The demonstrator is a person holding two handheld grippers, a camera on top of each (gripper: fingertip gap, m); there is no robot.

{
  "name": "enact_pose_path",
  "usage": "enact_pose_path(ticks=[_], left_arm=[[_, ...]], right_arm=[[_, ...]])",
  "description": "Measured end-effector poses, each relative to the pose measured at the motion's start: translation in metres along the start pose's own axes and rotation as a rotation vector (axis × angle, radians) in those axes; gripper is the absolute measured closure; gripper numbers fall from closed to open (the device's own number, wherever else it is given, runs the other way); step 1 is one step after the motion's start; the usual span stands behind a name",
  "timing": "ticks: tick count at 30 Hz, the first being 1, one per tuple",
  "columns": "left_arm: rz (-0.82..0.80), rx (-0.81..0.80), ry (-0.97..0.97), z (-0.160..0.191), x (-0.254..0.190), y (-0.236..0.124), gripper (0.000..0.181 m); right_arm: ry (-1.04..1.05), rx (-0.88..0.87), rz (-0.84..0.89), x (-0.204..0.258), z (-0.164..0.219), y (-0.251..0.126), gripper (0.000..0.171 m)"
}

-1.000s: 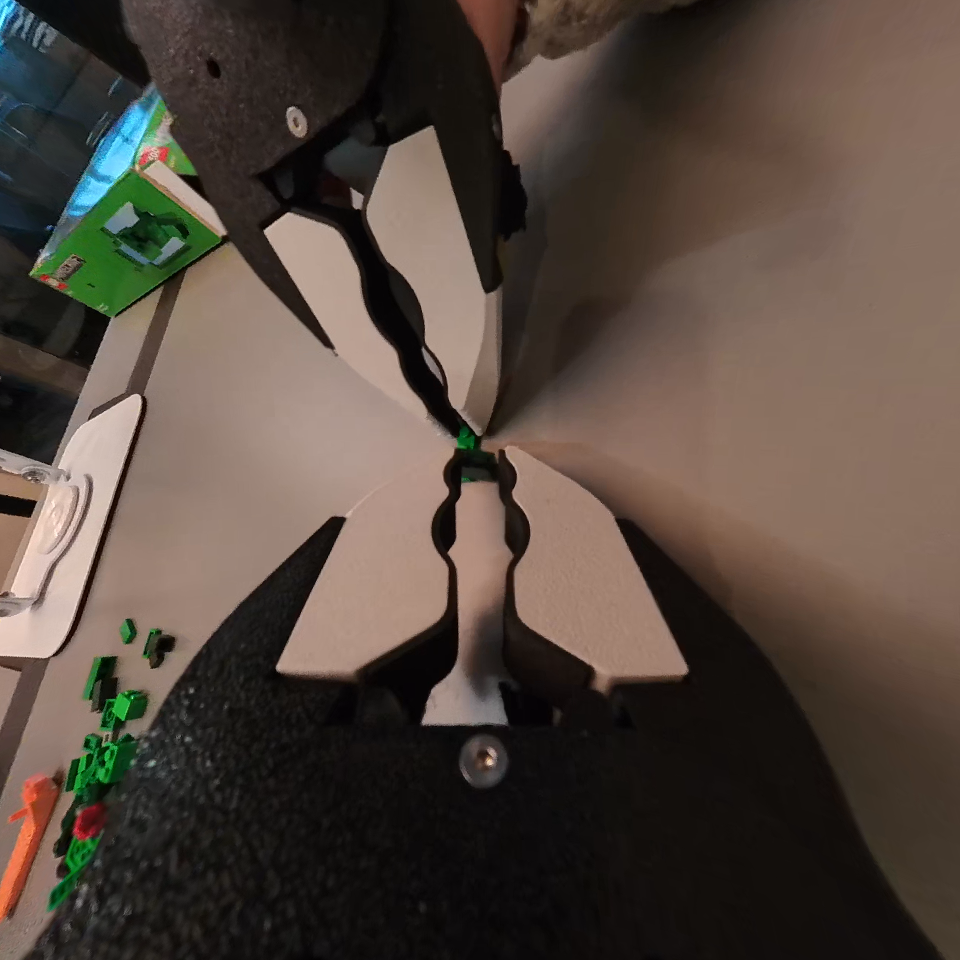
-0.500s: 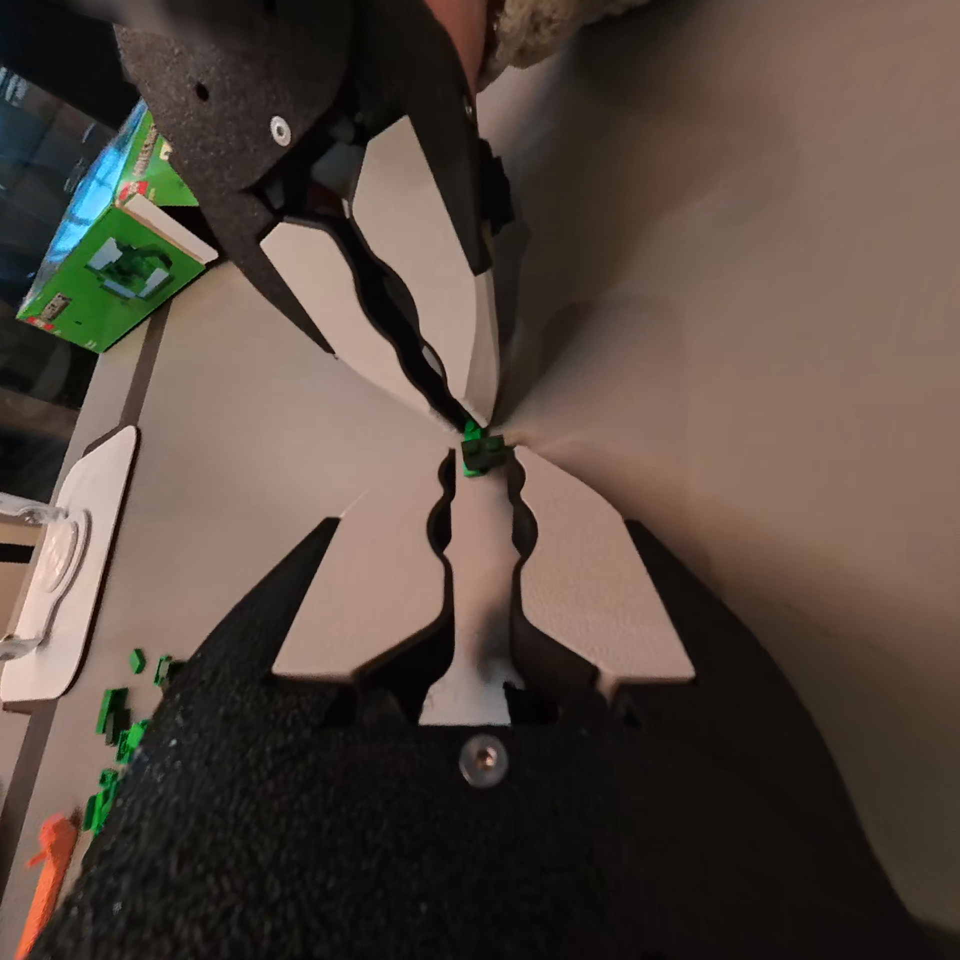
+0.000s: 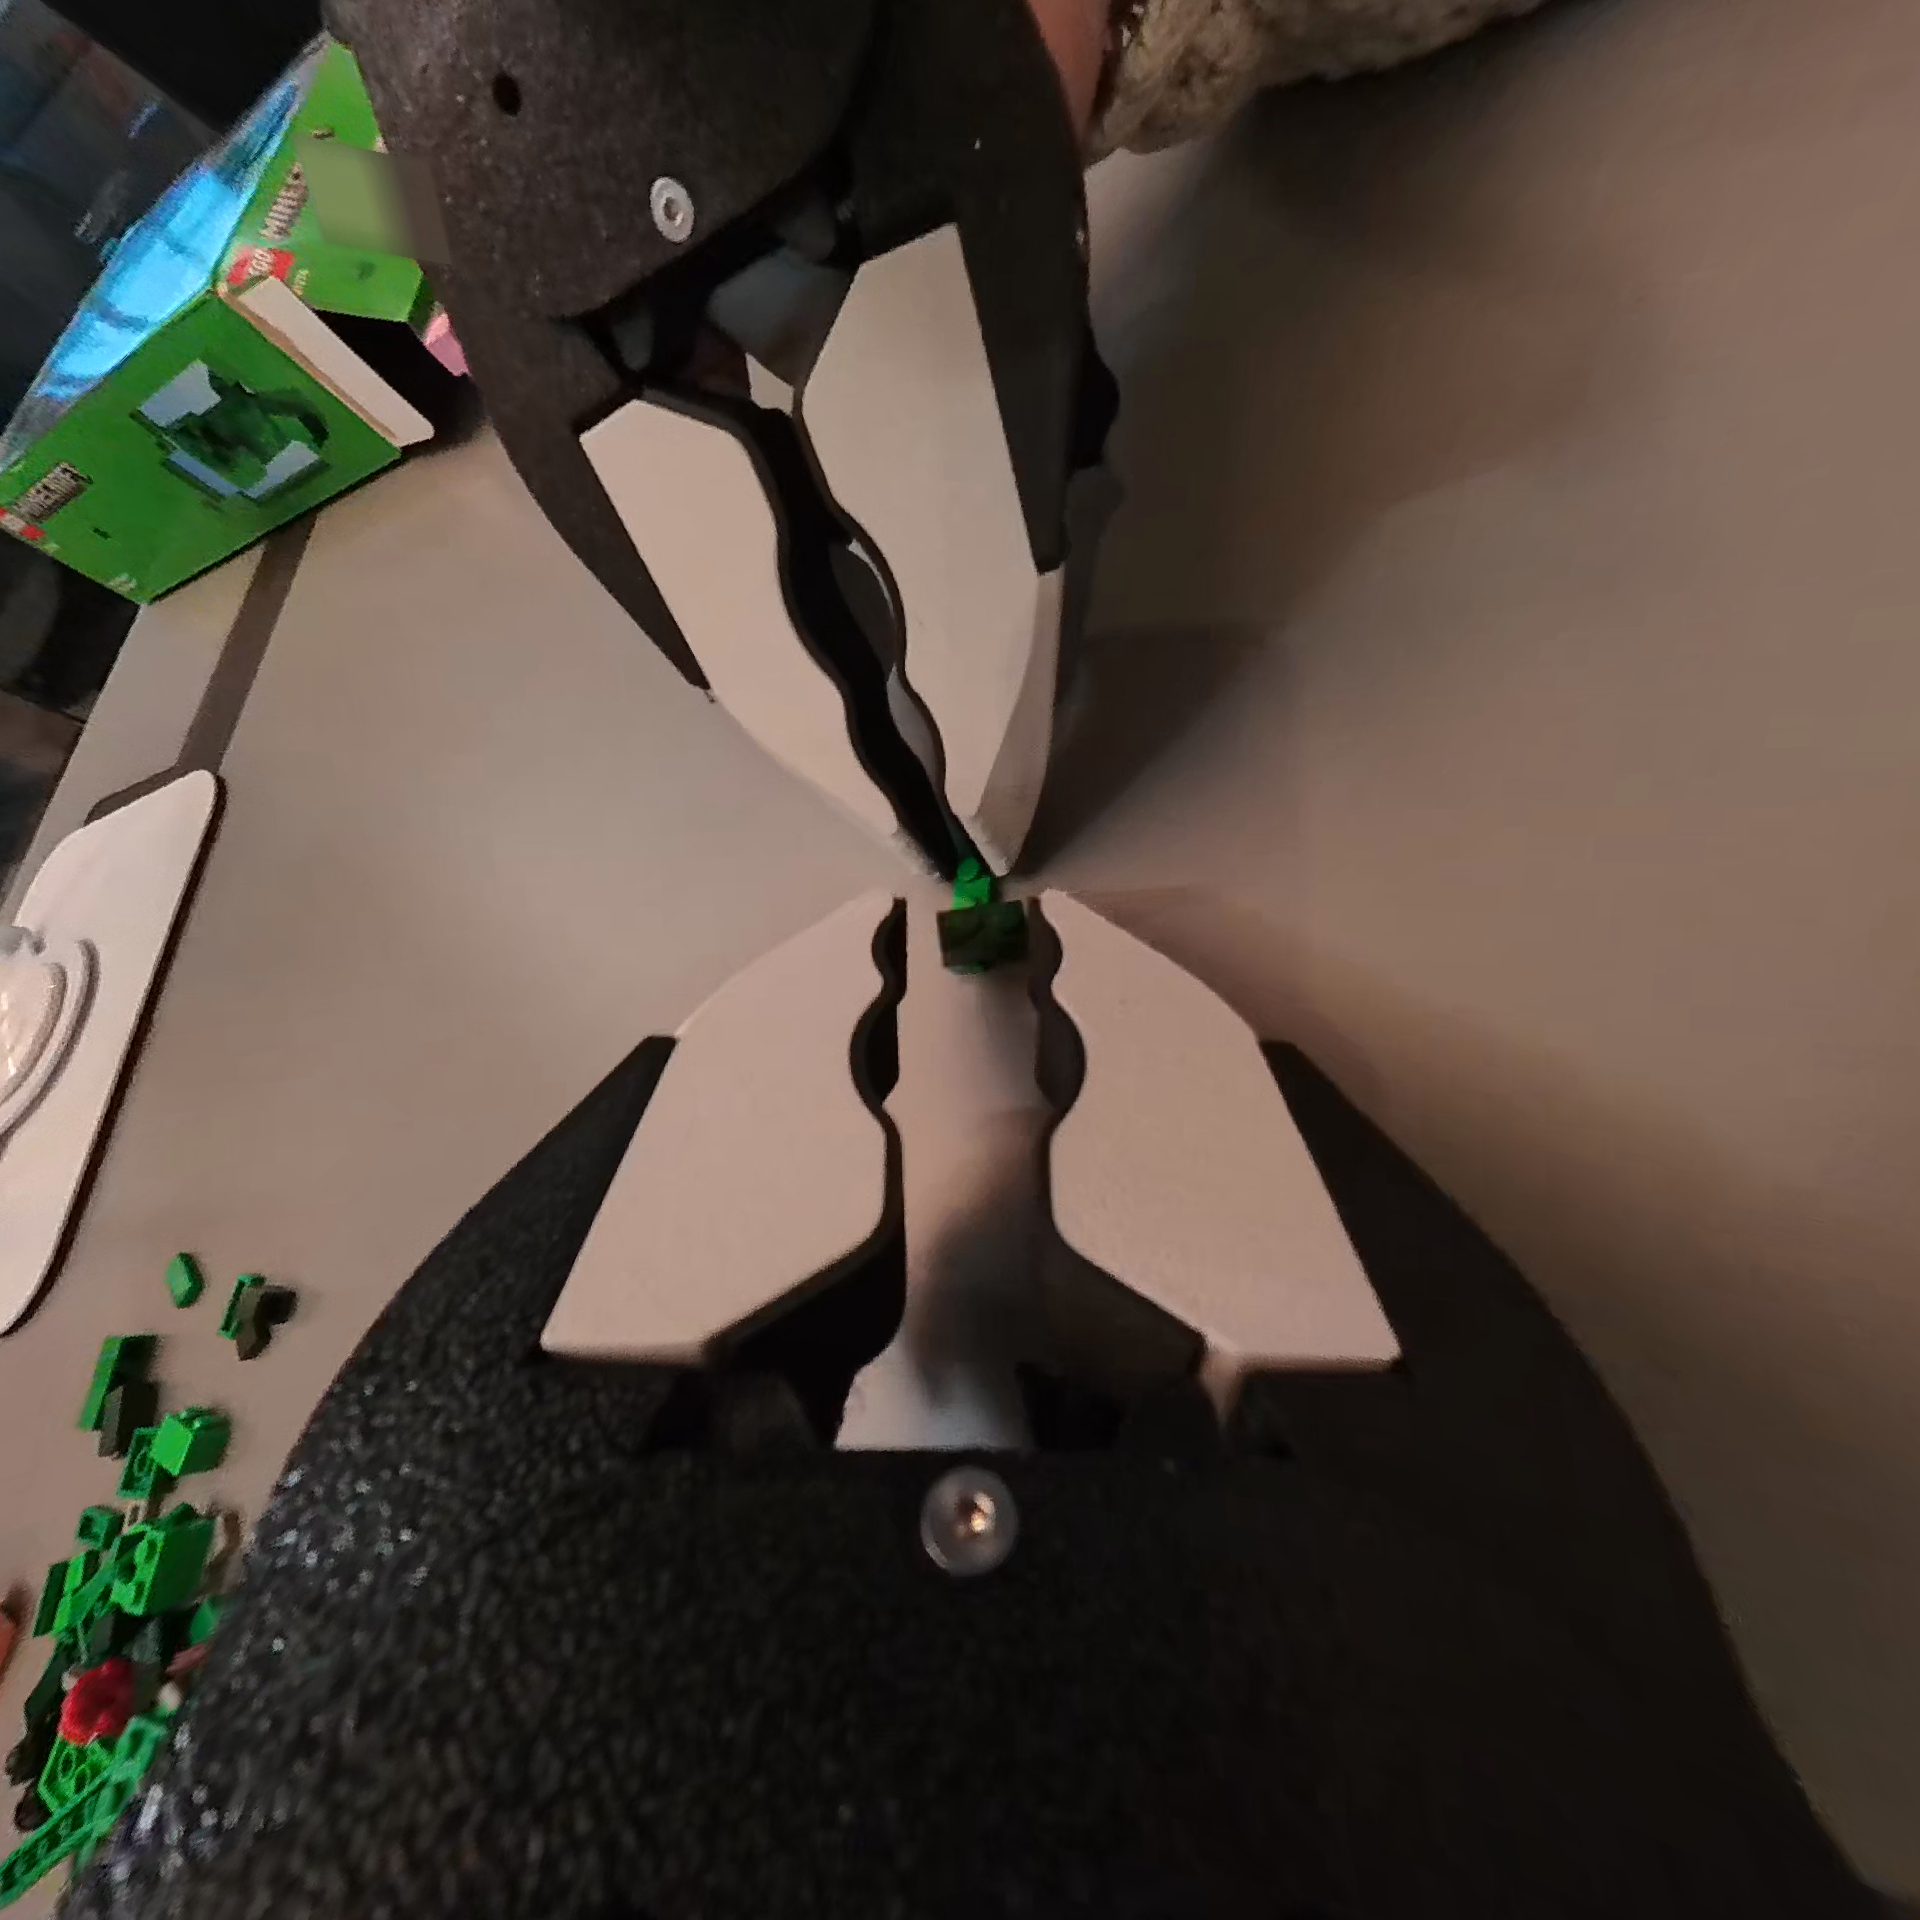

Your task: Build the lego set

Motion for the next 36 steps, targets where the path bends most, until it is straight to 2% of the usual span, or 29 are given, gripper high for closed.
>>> enact_pose_path(ticks=[4, 12, 24, 30, 36], left_arm=[[0.006, 0.007, 0.024, -0.0008, -0.0014, 0.0014, 0.166], [-0.029, 0.022, 0.053, -0.0022, 0.0009, 0.0034, 0.165], [0.033, 0.019, -0.059, -0.0032, 0.0010, 0.0055, 0.167], [0.093, 0.011, -0.085, -0.0034, -0.0011, 0.0046, 0.167], [0.141, 0.006, -0.115, -0.0049, -0.0042, 0.0030, 0.167]], right_arm=[[-0.004, -0.002, 0.001, 0.0000, 0.0000, -0.0001, 0.164], [-0.018, -0.006, 0.020, 0.0000, 0.0003, 0.0000, 0.164], [-0.082, -0.024, 0.086, 0.0022, 0.0000, 0.0008, 0.164], [-0.188, -0.076, 0.160, 0.0051, -0.0006, 0.0013, 0.164], [-0.375, -0.056, 0.292, 0.0090, -0.0019, 0.0007, 0.164]])
Point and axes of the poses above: each gripper's, where its closed fingertips meet, y out along the fingers, z out of its underside, x = y × z across the jaws, the point moved 1 cm from there along -y, back along the fingers, and after that the axes turned 4 degrees about -y, right-handed, at the moved point
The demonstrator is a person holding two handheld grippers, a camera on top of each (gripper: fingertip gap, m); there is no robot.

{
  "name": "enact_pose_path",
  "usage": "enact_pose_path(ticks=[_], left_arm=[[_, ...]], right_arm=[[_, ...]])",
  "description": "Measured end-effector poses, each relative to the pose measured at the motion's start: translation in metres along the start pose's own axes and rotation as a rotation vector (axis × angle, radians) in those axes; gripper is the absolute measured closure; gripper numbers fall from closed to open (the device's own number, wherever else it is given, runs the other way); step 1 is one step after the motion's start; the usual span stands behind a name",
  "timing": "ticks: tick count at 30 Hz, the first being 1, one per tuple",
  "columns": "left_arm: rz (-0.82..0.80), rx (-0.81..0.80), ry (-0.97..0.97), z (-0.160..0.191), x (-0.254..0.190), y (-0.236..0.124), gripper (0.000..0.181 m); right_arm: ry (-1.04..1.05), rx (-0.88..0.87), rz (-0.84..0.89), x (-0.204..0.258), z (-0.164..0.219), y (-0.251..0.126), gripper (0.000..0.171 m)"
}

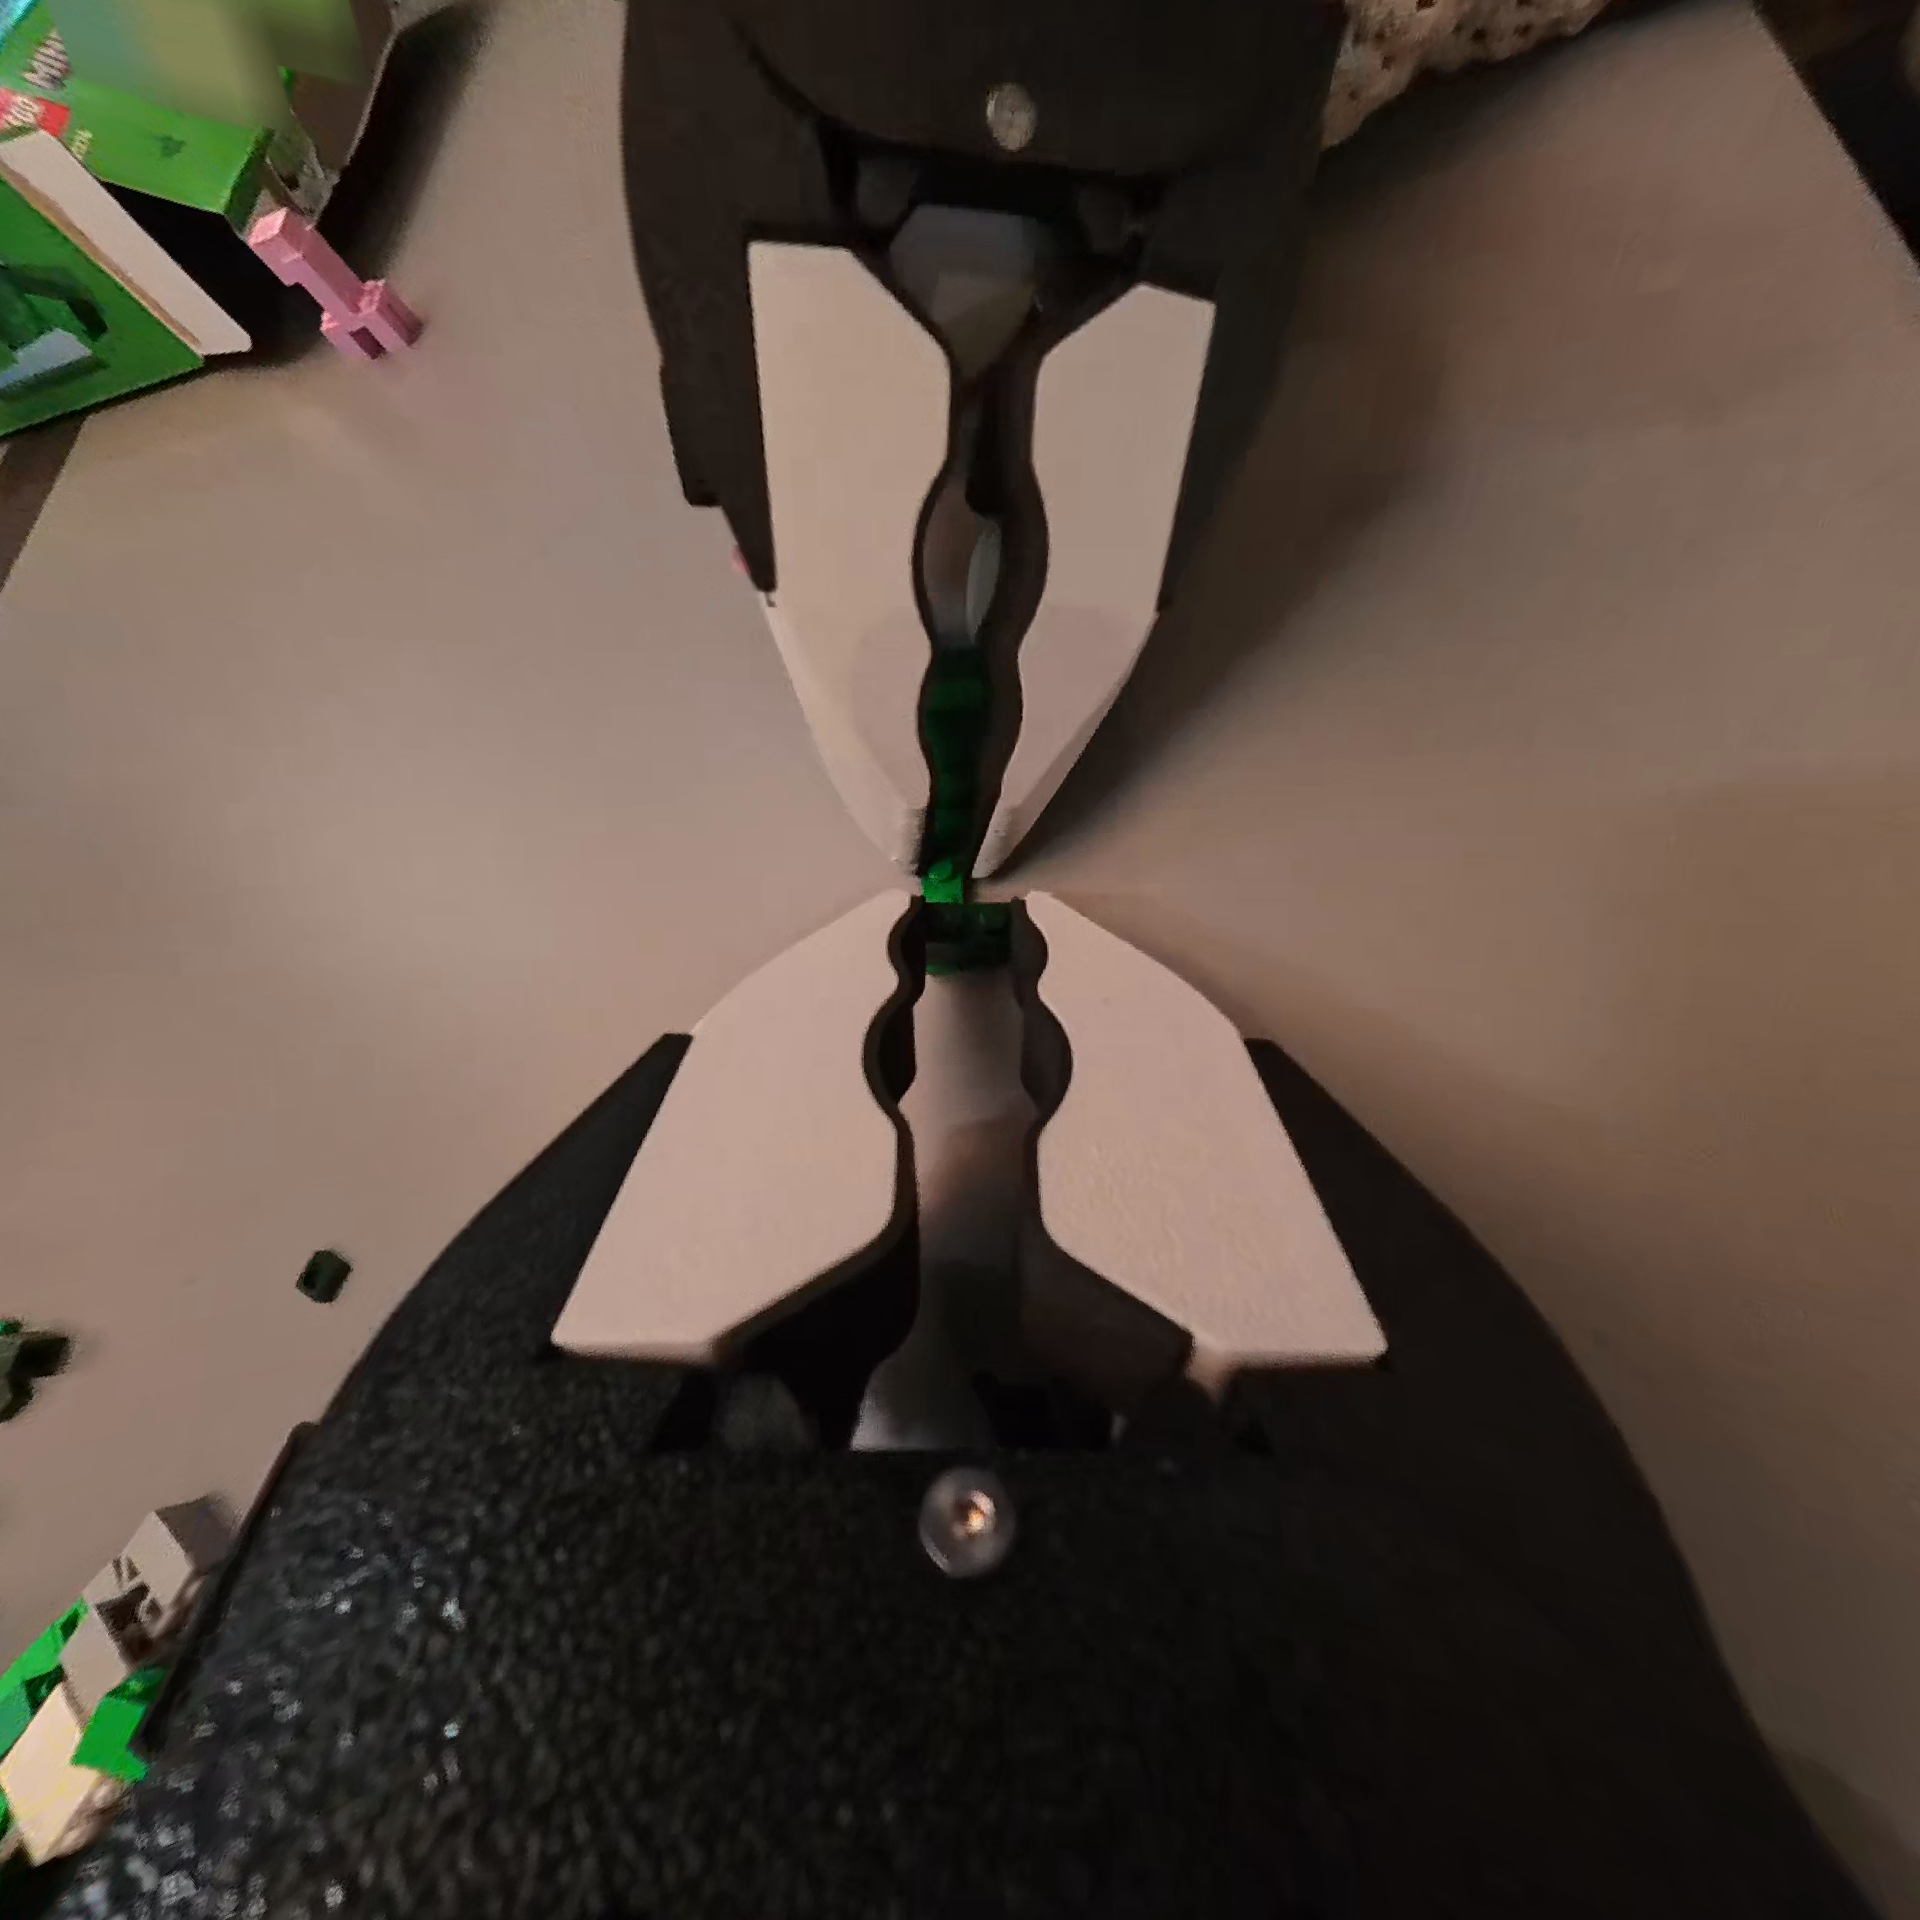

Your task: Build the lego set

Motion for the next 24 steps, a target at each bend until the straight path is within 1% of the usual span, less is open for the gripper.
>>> enact_pose_path(ticks=[12, 21, 24], left_arm=[[0.008, 0.011, -0.034, 0.008, -0.007, -0.007, 0.167], [0.016, 0.009, -0.029, 0.012, -0.011, -0.010, 0.167], [0.017, 0.007, -0.026, 0.012, -0.011, -0.010, 0.167]], right_arm=[[-0.064, -0.007, 0.071, 0.001, -0.001, -0.002, 0.164], [-0.013, -0.038, 0.048, 0.001, -0.003, -0.003, 0.165], [0.039, -0.060, 0.039, -0.001, -0.005, -0.004, 0.164]])
Point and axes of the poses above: each gripper's, where its closed fingertips meet, y out along the fingers, z out of its underside, x = y × z across the jaws, the point moved 1 cm from there along -y, back along the fingers, and after that the axes turned 4 degrees about -y, right-handed, at the moved point
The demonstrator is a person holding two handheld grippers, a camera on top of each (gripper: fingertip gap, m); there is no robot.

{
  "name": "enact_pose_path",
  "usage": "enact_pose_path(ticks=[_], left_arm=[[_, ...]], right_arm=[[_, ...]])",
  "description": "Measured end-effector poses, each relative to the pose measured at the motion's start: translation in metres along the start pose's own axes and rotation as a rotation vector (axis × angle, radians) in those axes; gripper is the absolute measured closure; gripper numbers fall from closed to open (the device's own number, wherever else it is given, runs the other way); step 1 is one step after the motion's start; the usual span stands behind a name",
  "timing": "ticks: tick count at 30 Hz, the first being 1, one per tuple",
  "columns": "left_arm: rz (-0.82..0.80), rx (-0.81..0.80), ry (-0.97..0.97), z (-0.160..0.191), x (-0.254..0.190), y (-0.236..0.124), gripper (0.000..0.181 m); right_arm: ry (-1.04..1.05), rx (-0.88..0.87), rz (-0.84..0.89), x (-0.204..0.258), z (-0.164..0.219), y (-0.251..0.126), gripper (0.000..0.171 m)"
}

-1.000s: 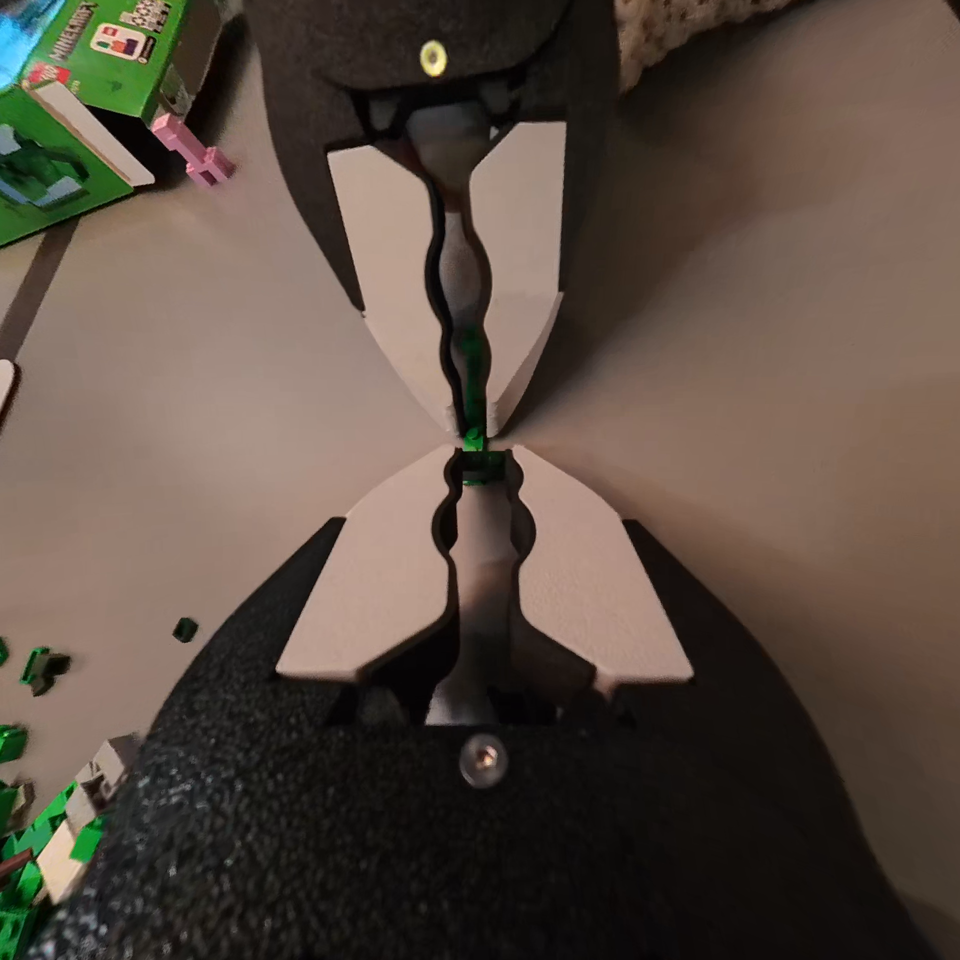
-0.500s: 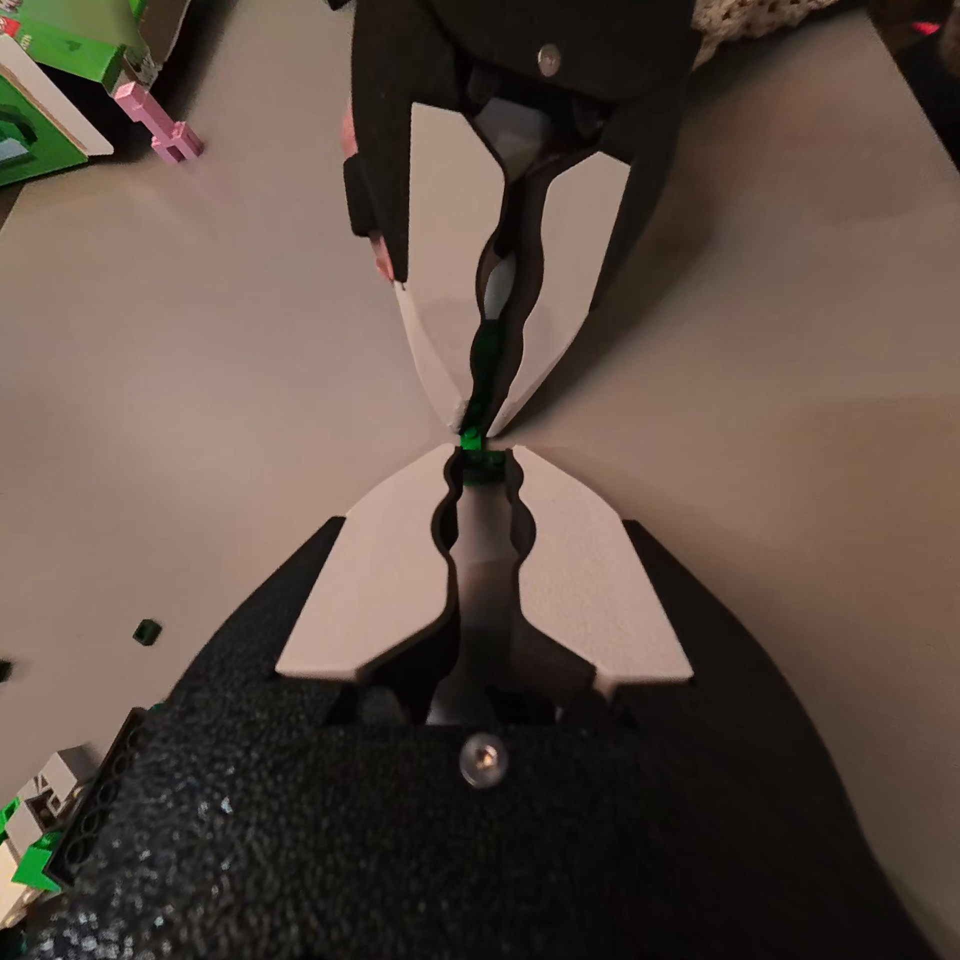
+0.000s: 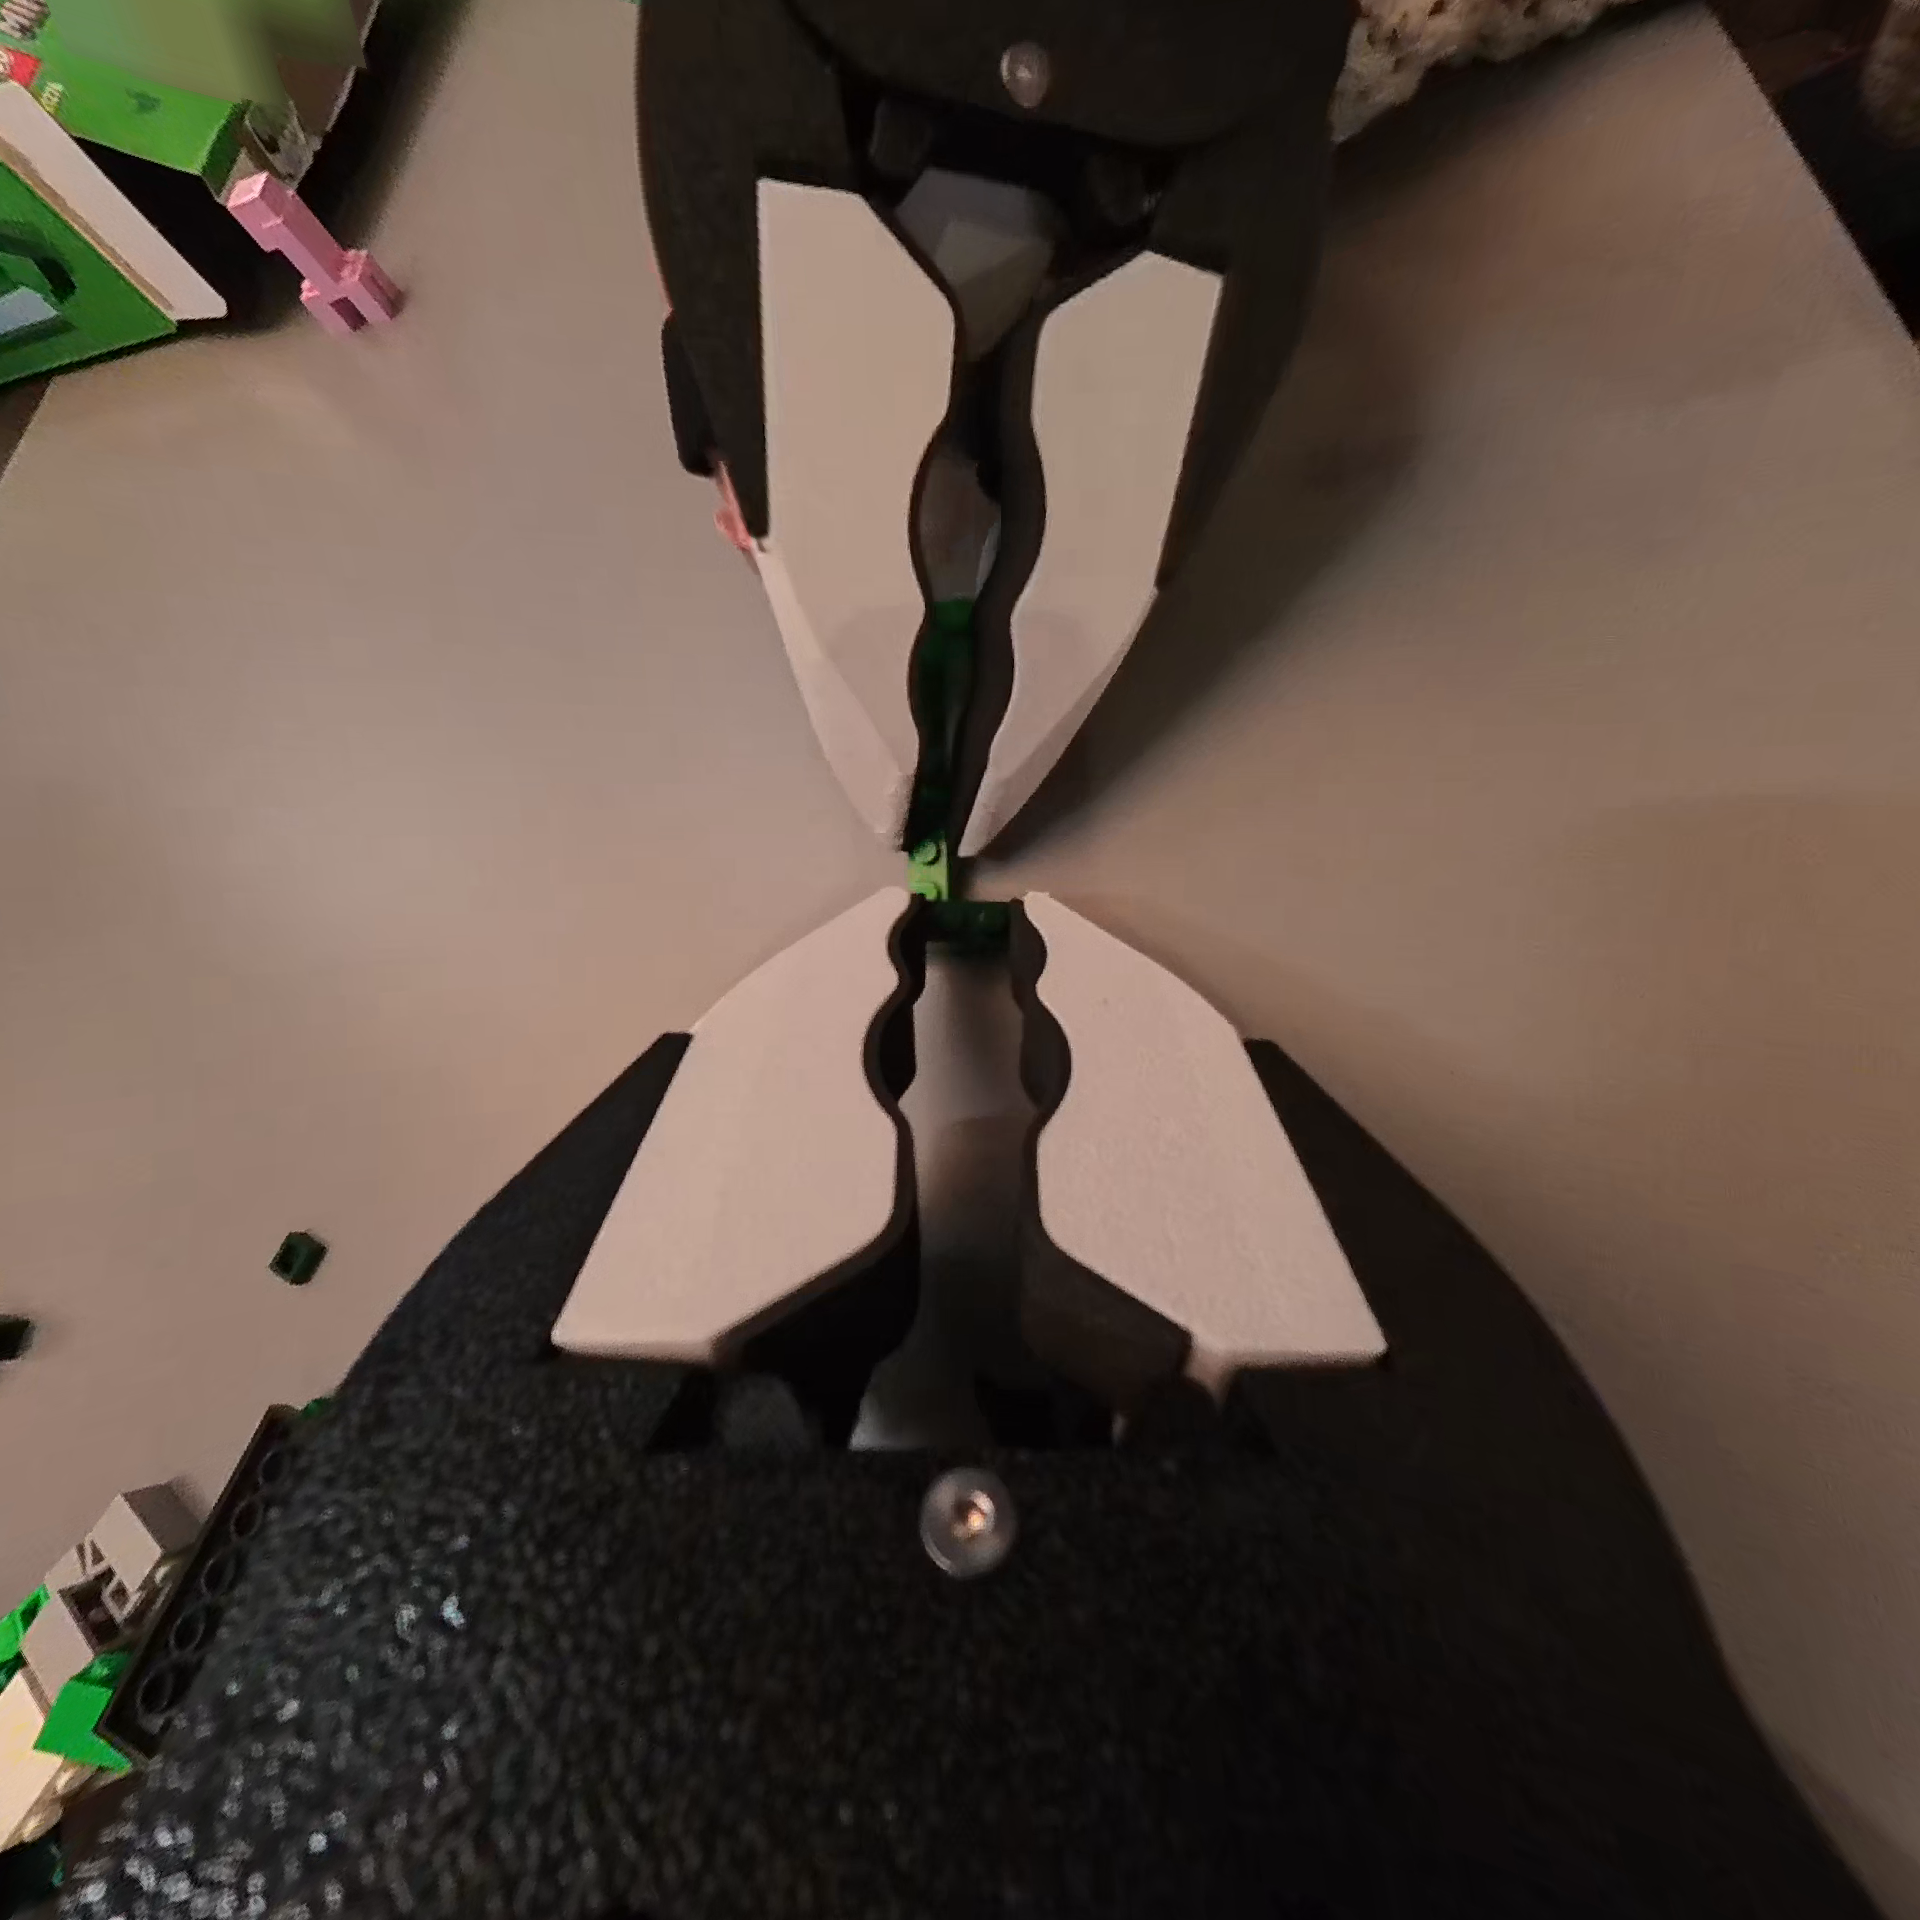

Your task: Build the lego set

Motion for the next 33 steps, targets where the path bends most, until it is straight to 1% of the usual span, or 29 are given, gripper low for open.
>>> enact_pose_path(ticks=[1, 2, 7, 10, 12, 14, 16, 20, 22, 23, 24, 26, 29, 33], left_arm=[[0.003, 0.004, -0.002, 0.000, -0.001, 0.000, 0.167], [0.005, 0.004, -0.005, 0.000, -0.001, 0.001, 0.167], [0.007, 0.002, -0.001, 0.000, -0.002, 0.000, 0.167], [0.012, -0.001, -0.001, 0.000, -0.004, -0.001, 0.167], [0.016, -0.002, -0.006, -0.001, -0.003, -0.001, 0.167], [0.019, -0.026, -0.015, -0.004, -0.003, -0.003, 0.167], [0.024, -0.104, -0.041, -0.011, -0.001, -0.012, 0.167], [0.078, -0.353, -0.130, -0.029, 0.004, -0.042, 0.167], [0.091, -0.408, -0.178, -0.029, 0.007, -0.053, 0.167], [0.090, -0.416, -0.186, -0.028, 0.008, -0.056, 0.167], [0.086, -0.415, -0.185, -0.027, 0.008, -0.058, 0.167], [0.082, -0.403, -0.165, -0.026, 0.005, -0.057, 0.167], [0.072, -0.395, -0.132, -0.026, 0.003, -0.055, 0.167], [0.060, -0.488, -0.104, -0.033, 0.004, -0.064, 0.167]], right_arm=[[0.026, 0.000, -0.007, -0.001, 0.000, -0.001, 0.162], [0.054, -0.004, -0.021, -0.001, 0.001, -0.002, 0.156], [0.160, -0.004, -0.108, 0.000, 0.012, -0.012, 0.146], [0.231, -0.015, -0.166, 0.000, 0.015, -0.017, 0.141], [0.263, -0.013, -0.192, -0.001, 0.013, -0.017, 0.142], [0.248, 0.011, -0.217, -0.001, 0.008, -0.013, 0.143], [0.207, 0.083, -0.232, -0.003, 0.007, -0.007, 0.145], [0.204, 0.198, -0.317, -0.004, 0.006, 0.001, 0.150], [0.220, 0.233, -0.365, 0.001, 0.006, 0.002, 0.153], [0.227, 0.237, -0.367, 0.001, 0.006, 0.002, 0.155], [0.212, 0.245, -0.352, 0.000, 0.007, 0.002, 0.163], [0.185, 0.238, -0.326, 0.001, 0.006, 0.002, 0.164], [0.205, 0.198, -0.285, 0.002, 0.001, 0.003, 0.164], [0.188, 0.136, -0.154, -0.013, -0.017, -0.004, 0.164]])
Point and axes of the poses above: each gripper's, where its closed fingertips meet, y out along the fingers, z out of its underside, x = y × z across the jaws, the point moved 1 cm from there along -y, back along the fingers, and after that the axes turned 4 degrees about -y, right-handed, at the moved point
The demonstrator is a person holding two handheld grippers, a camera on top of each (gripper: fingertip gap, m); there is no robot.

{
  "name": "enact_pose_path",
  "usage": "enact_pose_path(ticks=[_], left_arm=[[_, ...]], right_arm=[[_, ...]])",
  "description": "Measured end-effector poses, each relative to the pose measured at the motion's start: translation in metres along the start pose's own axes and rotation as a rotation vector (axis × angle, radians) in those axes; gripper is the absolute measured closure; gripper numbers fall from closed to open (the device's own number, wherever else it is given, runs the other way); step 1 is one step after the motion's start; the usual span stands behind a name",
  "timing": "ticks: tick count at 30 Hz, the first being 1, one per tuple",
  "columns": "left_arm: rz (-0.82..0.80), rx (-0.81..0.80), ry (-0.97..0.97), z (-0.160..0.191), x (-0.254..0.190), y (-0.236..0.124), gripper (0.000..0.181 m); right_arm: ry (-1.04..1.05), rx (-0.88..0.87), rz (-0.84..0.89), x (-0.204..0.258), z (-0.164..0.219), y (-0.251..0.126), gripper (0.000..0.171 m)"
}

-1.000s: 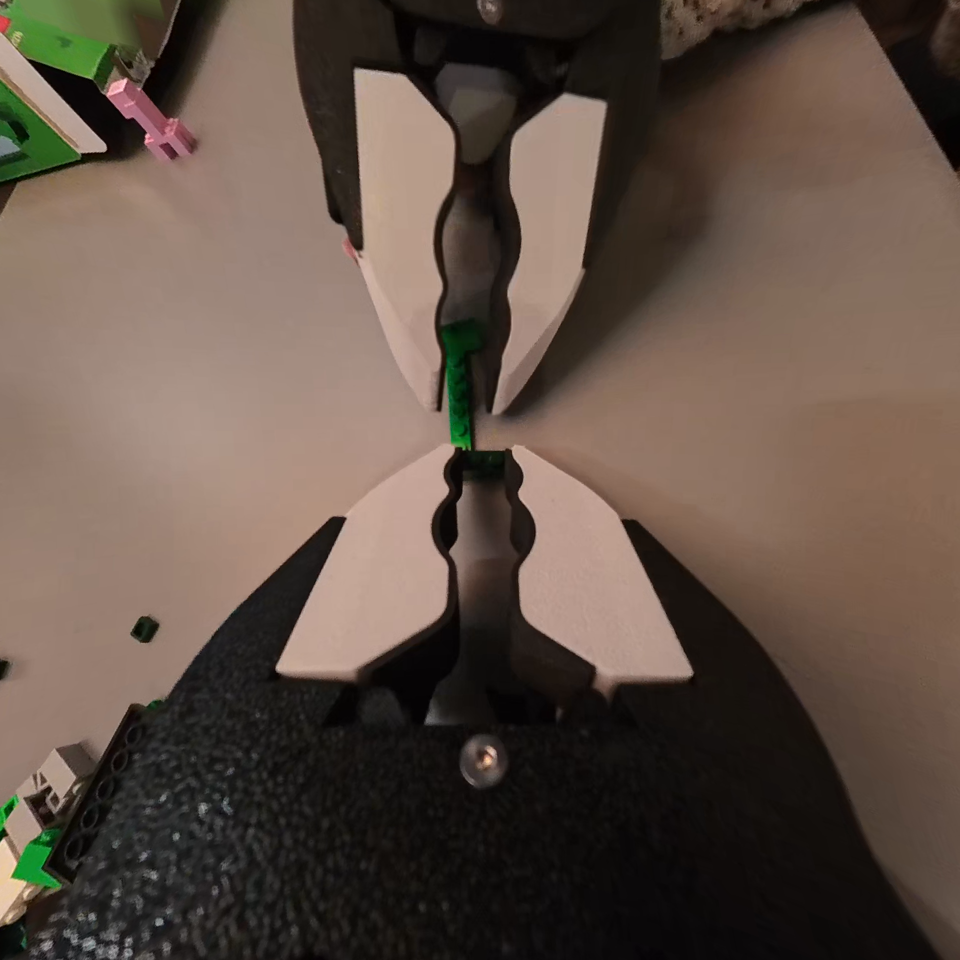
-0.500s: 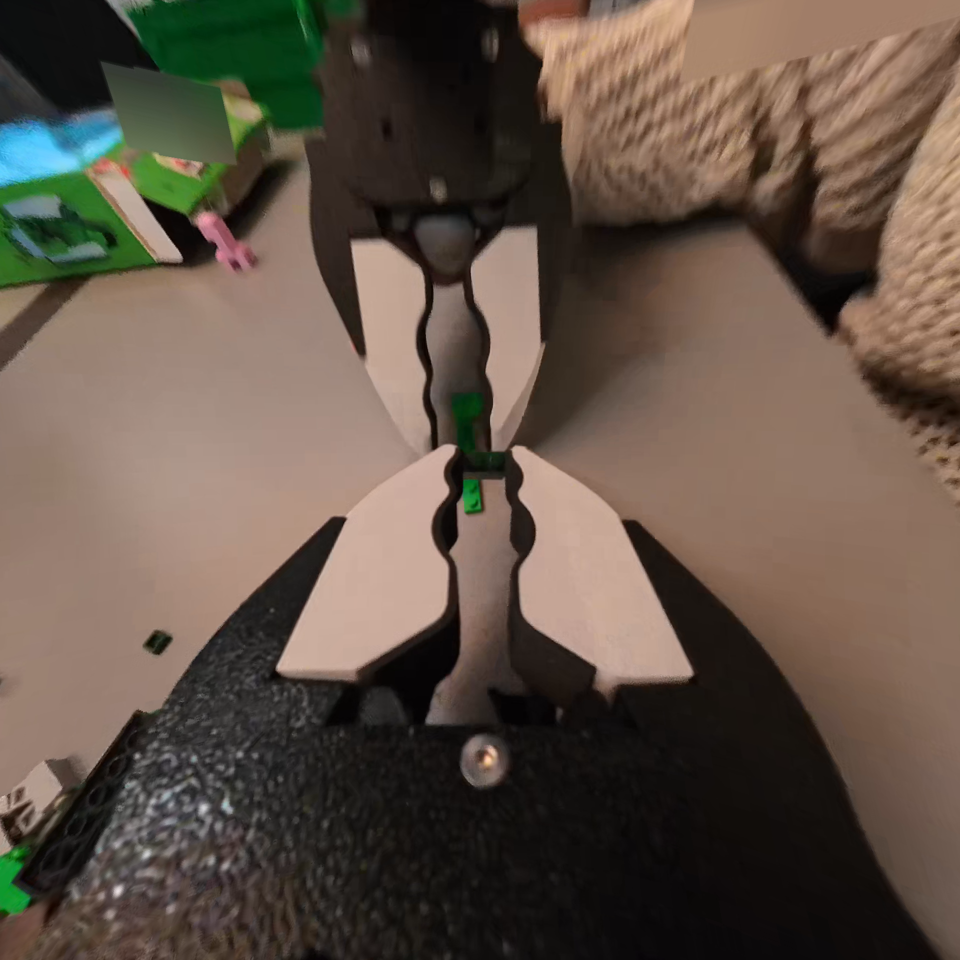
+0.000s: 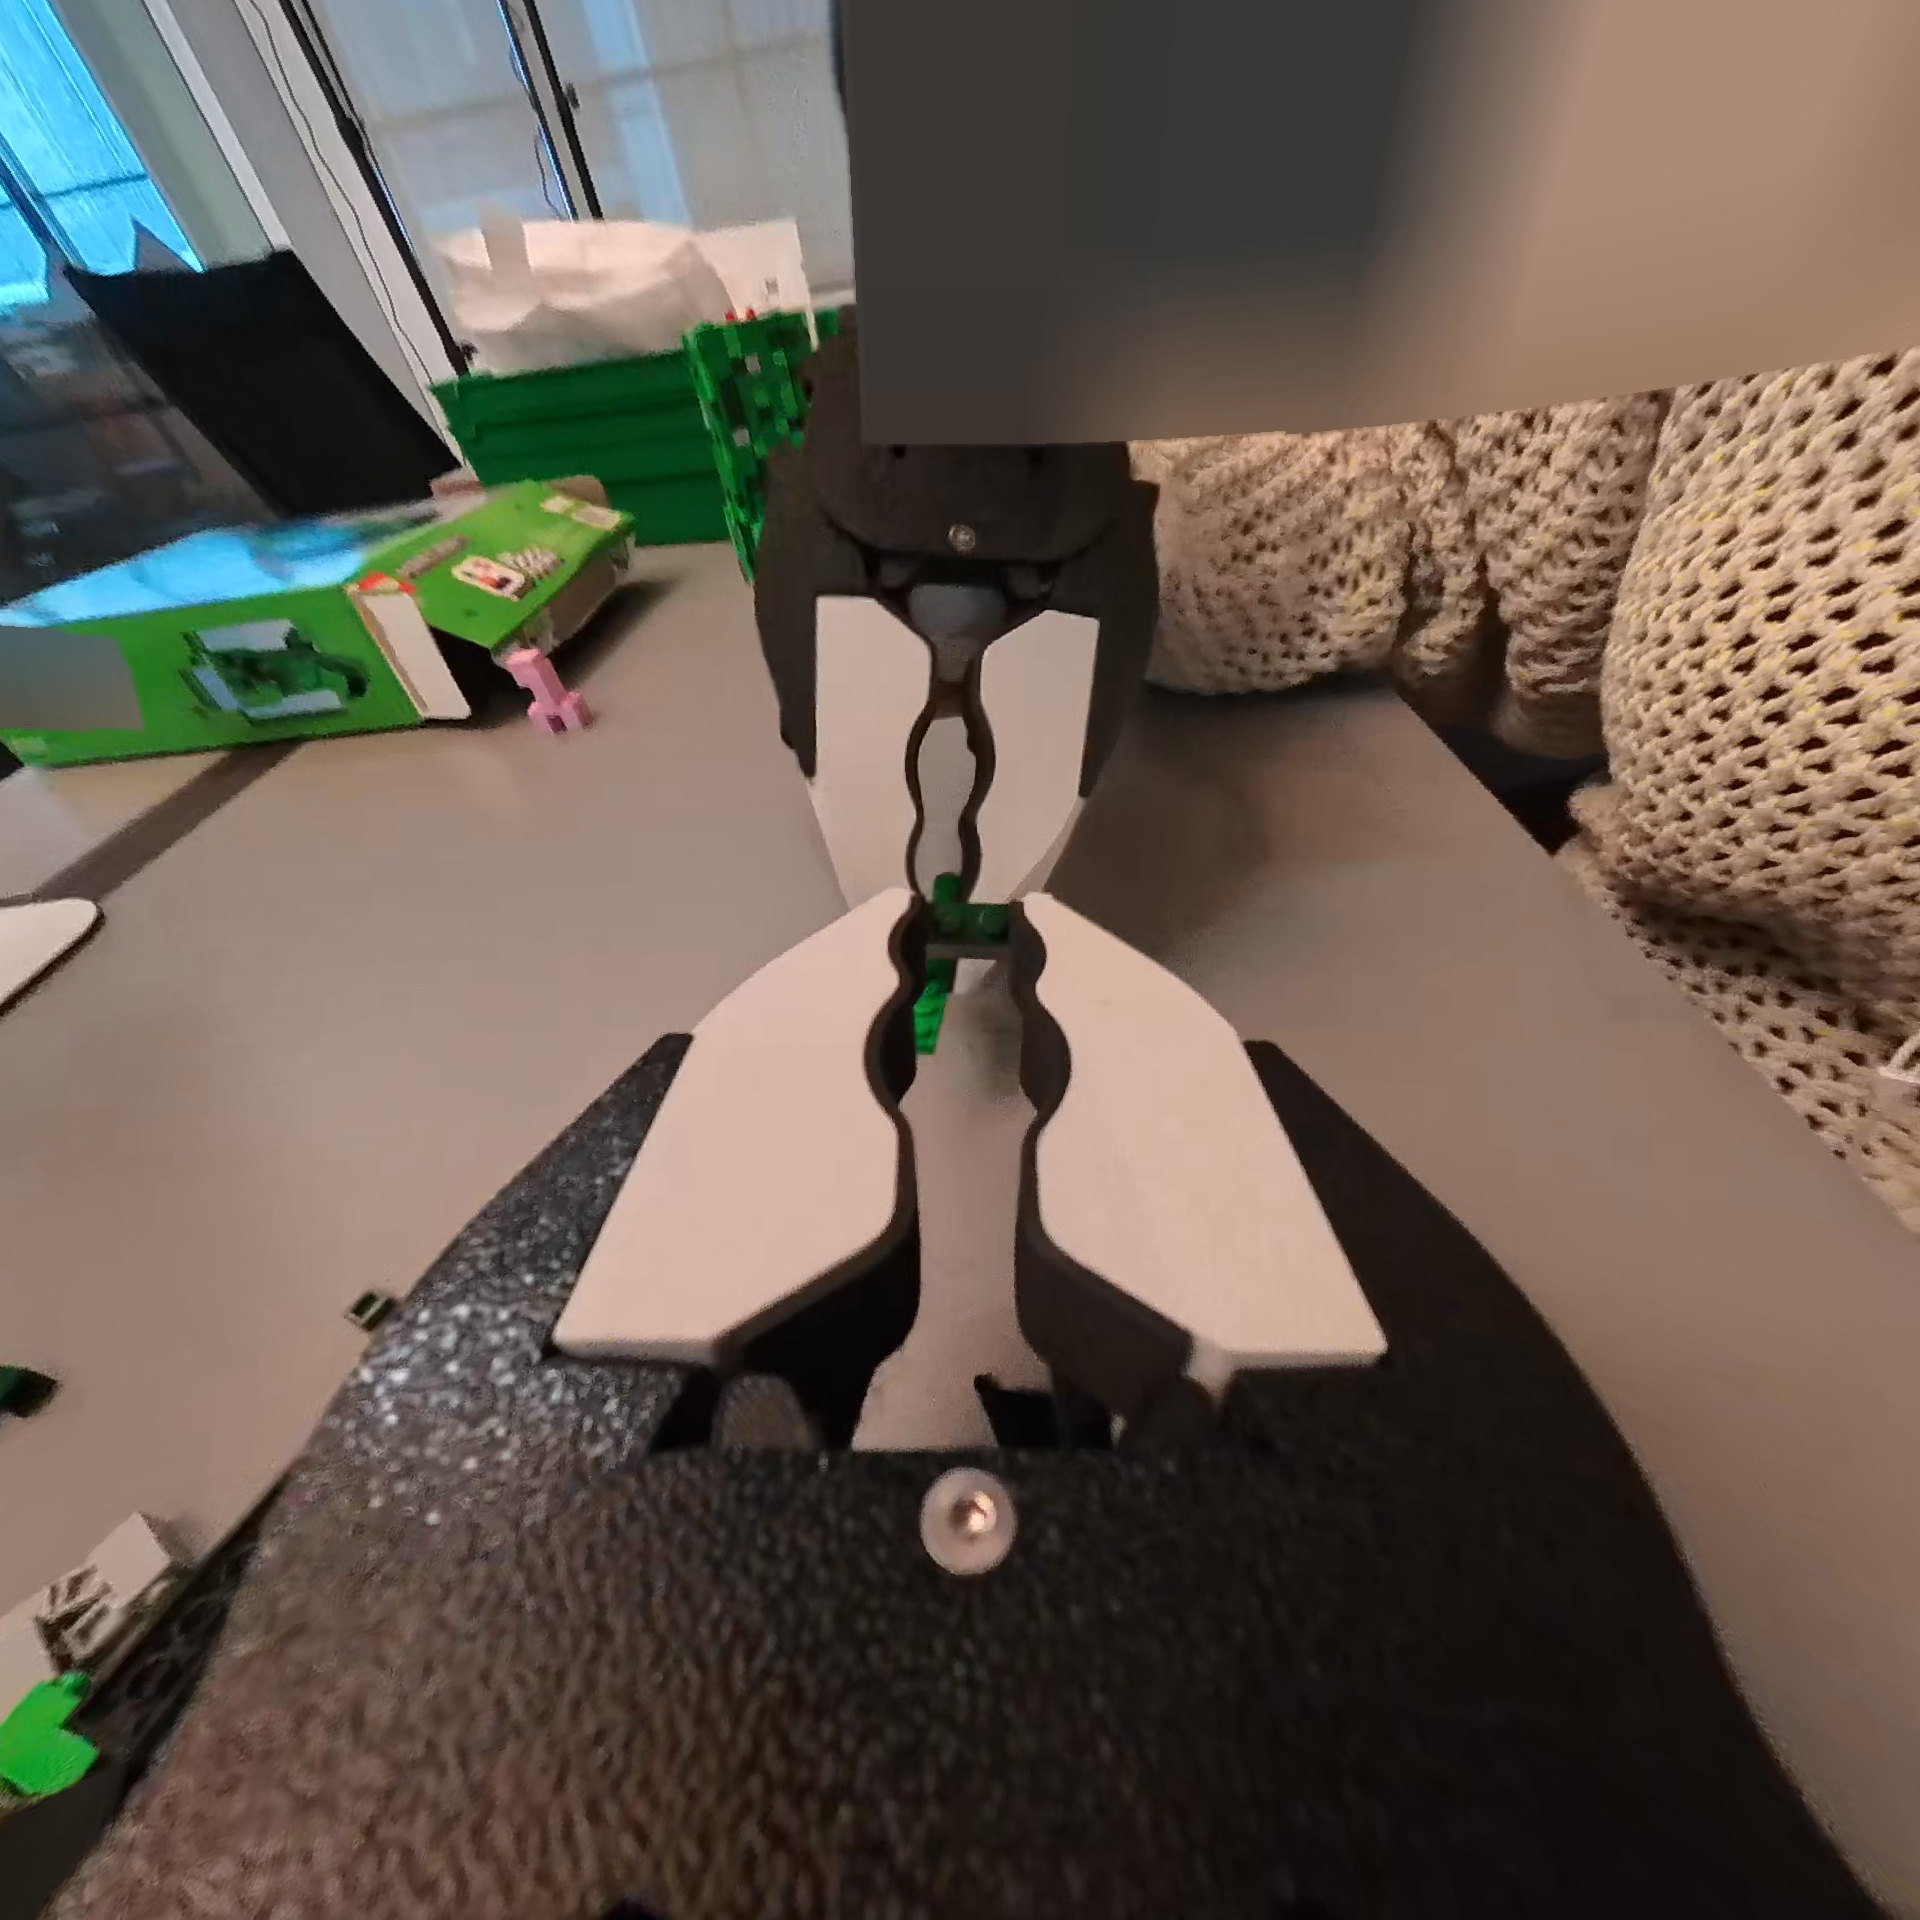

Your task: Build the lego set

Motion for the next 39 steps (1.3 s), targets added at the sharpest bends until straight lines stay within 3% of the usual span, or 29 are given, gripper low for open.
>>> enact_pose_path(ticks=[7, 21, 27, 32, 39], left_arm=[[-0.011, -0.021, 0.061, -0.002, -0.001, 0.000, 0.167], [-0.040, 0.105, 0.168, 0.012, -0.002, 0.007, 0.167], [-0.087, 0.265, 0.085, 0.027, 0.005, 0.007, 0.167], [-0.109, 0.488, -0.136, 0.055, 0.011, 0.004, 0.167], [-0.215, 0.461, -0.195, 0.052, 0.025, 0.007, 0.128]], right_arm=[[-0.074, -0.042, 0.103, -0.002, -0.022, -0.017, 0.164], [-0.160, -0.008, 0.091, 0.001, -0.005, -0.005, 0.164], [-0.625, -0.013, 0.383, -0.011, -0.004, -0.004, 0.164], [-0.772, -0.034, 0.529, -0.015, -0.011, -0.010, 0.164], [-0.841, -0.022, 0.630, -0.022, -0.014, -0.016, 0.164]])
Point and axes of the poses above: each gripper's, where its closed fingertips meet, y out along the fingers, z out of its underside, x = y × z across the jaws, the point moved 1 cm from there along -y, back along the fingers, and after that the axes turned 4 degrees about -y, right-handed, at the moved point
